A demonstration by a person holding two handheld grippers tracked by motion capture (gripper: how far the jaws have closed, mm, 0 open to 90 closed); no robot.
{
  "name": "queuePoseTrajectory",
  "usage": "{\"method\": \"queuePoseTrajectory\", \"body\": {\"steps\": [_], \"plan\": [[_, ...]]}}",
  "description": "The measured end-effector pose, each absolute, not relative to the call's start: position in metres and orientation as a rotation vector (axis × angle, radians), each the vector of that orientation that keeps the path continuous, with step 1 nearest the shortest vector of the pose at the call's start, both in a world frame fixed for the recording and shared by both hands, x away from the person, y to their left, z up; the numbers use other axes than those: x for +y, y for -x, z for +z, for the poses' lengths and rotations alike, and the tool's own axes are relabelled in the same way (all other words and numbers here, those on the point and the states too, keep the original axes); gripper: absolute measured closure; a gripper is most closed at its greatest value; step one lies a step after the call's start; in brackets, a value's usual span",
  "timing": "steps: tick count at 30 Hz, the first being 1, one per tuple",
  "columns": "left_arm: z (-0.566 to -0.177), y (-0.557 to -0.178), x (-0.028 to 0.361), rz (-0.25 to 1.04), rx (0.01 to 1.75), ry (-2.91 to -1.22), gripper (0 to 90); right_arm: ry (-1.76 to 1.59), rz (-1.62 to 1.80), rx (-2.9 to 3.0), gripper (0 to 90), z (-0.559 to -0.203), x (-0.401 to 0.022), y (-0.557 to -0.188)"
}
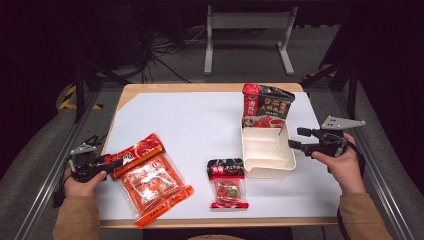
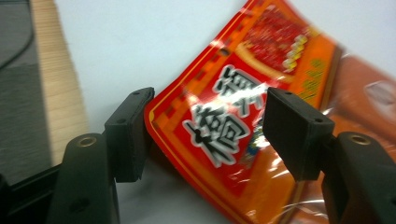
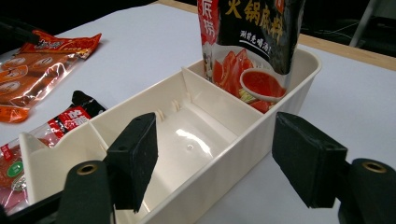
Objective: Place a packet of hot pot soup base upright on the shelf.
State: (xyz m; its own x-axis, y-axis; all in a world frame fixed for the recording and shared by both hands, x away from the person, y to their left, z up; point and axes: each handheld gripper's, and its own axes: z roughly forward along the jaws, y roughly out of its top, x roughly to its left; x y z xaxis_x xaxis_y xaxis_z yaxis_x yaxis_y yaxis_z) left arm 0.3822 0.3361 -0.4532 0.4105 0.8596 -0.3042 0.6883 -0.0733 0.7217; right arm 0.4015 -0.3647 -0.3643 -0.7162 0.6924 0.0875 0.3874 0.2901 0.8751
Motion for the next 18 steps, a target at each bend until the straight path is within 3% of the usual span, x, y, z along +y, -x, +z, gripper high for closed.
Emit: {"method": "queuePoseTrajectory", "body": {"steps": [18], "plan": [[-0.456,-0.381,0.327,0.213,1.291,-1.885,56.6,-0.978,1.388,2.275,32.0,-0.368,-0.361,-0.404]]}}
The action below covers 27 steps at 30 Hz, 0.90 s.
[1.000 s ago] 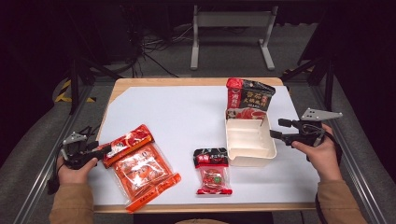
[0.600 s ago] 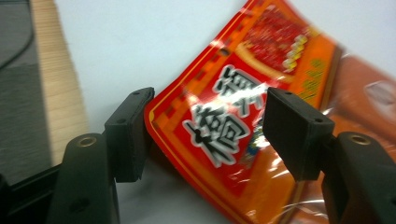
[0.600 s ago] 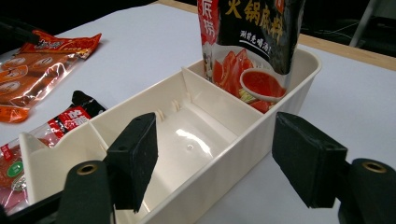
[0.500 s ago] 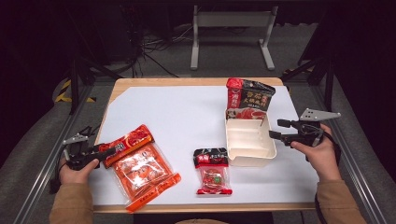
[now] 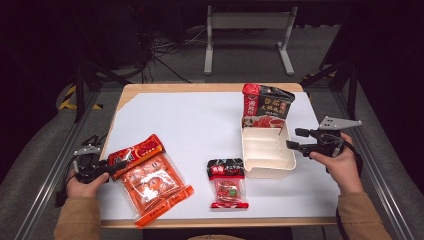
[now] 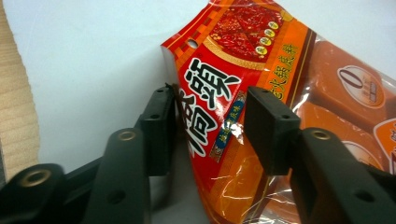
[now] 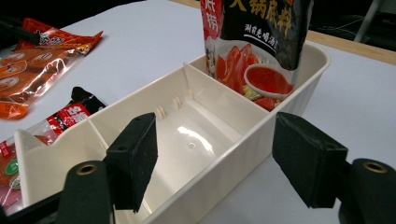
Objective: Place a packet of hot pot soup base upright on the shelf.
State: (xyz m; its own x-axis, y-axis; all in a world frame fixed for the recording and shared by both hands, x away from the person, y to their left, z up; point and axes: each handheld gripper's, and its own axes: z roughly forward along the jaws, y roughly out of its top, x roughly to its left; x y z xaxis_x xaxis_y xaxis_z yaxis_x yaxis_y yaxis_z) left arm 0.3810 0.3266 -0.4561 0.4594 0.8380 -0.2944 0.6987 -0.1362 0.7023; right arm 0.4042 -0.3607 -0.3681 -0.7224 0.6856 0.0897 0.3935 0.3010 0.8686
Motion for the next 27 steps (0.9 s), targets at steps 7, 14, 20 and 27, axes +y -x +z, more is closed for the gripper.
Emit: {"method": "queuePoseTrajectory", "body": {"steps": [7,14,20,27], "plan": [[-0.4583,-0.3822,0.3255,0.185,1.297,-1.888,72.6,-0.978,1.380,2.276,32.0,-0.3689,-0.3603,-0.4049],[-0.4565,-0.3817,0.3262,0.150,1.301,-1.871,89.4,-0.975,1.384,2.277,32.2,-0.3682,-0.3589,-0.4047],[-0.4540,-0.3804,0.3243,0.161,1.309,-1.871,90.0,-0.982,1.393,2.272,34.9,-0.3673,-0.3603,-0.4040],[-0.4514,-0.3791,0.3251,0.170,1.307,-1.858,90.0,-1.000,1.402,2.259,38.2,-0.3654,-0.3621,-0.4031]]}}
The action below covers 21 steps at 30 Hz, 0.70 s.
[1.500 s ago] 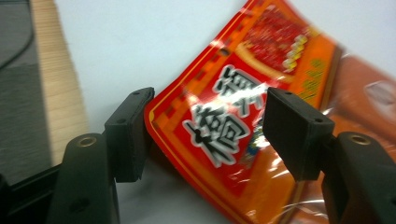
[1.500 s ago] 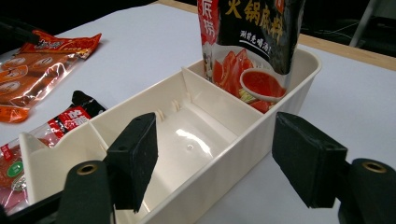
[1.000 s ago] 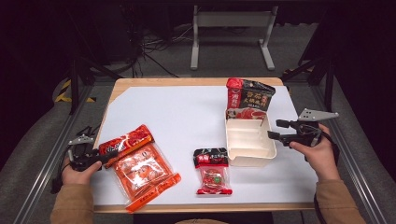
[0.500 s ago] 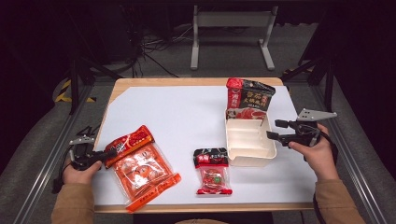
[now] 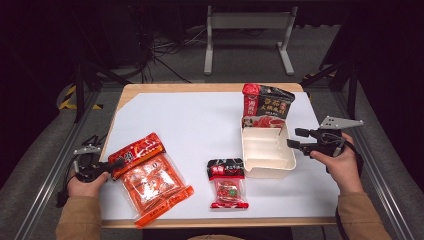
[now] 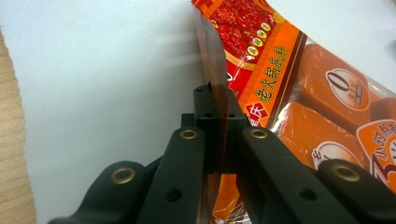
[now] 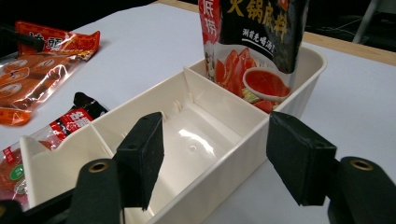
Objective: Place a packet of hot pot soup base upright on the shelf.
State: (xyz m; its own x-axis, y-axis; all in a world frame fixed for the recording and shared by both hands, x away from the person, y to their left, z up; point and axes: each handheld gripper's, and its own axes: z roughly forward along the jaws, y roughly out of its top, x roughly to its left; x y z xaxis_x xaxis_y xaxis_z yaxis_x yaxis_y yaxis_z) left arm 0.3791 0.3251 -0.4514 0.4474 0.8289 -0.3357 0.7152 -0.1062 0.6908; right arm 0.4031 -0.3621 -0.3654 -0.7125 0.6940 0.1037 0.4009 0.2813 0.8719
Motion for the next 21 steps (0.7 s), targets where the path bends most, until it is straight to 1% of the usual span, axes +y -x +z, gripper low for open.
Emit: {"method": "queuePoseTrajectory", "body": {"steps": [6,10,21], "plan": [[-0.443,-0.377,0.322,0.192,1.295,-1.836,90.0,-1.002,1.397,2.251,40.6,-0.364,-0.363,-0.402],[-0.436,-0.376,0.322,0.200,1.282,-1.824,90.0,-0.999,1.406,2.247,43.8,-0.361,-0.363,-0.400],[-0.405,-0.372,0.313,0.252,1.202,-1.757,90.0,-0.990,1.416,2.227,47.8,-0.353,-0.364,-0.395]]}}
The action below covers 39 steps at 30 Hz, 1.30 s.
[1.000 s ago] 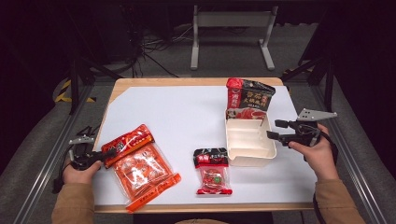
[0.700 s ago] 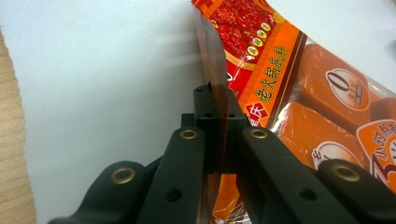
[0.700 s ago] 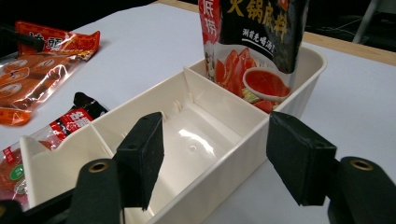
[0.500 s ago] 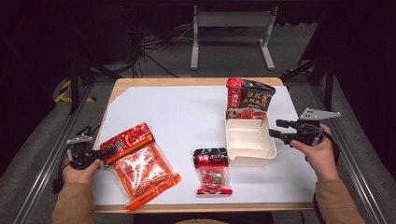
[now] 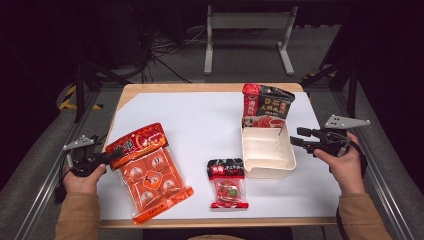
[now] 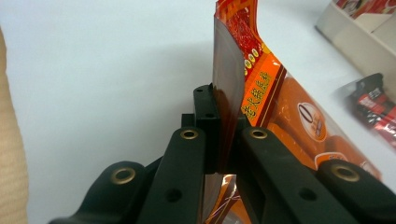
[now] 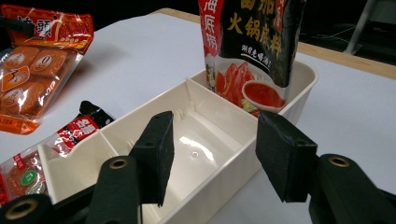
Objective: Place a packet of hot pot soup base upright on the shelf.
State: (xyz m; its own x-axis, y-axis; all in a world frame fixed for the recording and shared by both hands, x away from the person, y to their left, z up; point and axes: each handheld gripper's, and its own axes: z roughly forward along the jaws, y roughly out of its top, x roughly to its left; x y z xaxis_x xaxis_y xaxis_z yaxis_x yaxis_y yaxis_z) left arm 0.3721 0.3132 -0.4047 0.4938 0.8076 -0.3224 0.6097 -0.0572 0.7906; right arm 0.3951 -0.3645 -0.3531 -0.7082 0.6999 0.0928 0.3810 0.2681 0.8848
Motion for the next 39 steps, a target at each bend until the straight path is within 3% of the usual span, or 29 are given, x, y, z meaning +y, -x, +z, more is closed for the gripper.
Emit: {"method": "queuePoseTrajectory", "body": {"steps": [11,22,27,39], "plan": [[-0.376,-0.364,0.304,0.290,1.116,-1.730,90.0,-0.967,1.436,2.226,53.3,-0.344,-0.367,-0.392],[-0.336,-0.349,0.279,0.320,0.947,-1.695,90.0,-0.929,1.454,2.218,53.7,-0.334,-0.363,-0.387],[-0.319,-0.344,0.267,0.270,0.863,-1.674,90.0,-0.937,1.448,2.212,53.7,-0.336,-0.365,-0.387],[-0.290,-0.324,0.235,0.336,0.700,-1.718,90.0,-0.920,1.455,2.200,53.1,-0.333,-0.363,-0.386]]}}
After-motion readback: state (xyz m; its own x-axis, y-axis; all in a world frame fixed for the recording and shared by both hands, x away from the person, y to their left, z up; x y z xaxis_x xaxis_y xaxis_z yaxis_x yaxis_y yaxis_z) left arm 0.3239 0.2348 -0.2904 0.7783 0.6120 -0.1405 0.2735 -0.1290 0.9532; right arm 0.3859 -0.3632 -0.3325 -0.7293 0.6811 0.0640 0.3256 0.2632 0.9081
